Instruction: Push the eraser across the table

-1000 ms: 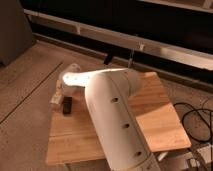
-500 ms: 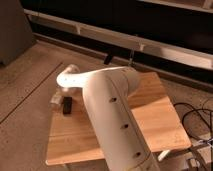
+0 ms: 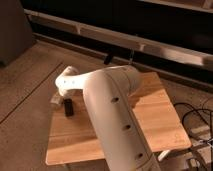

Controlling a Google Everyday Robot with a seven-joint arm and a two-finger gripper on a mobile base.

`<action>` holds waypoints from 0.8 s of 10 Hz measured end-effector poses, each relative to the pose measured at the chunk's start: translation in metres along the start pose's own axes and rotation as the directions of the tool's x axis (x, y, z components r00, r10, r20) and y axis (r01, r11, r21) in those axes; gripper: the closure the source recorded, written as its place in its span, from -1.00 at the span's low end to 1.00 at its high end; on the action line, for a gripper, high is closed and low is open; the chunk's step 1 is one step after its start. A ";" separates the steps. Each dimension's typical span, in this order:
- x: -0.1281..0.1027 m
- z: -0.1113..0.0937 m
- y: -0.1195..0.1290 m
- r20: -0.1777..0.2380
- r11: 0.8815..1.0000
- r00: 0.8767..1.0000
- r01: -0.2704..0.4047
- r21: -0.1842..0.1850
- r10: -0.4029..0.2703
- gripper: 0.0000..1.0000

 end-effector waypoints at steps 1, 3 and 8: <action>0.002 -0.002 0.000 0.004 1.000 1.000 -0.002 -0.005 0.002 1.00; 0.007 -0.006 0.000 0.011 1.000 1.000 0.000 -0.013 0.001 1.00; 0.020 -0.004 0.004 0.000 1.000 1.000 0.024 -0.003 -0.024 1.00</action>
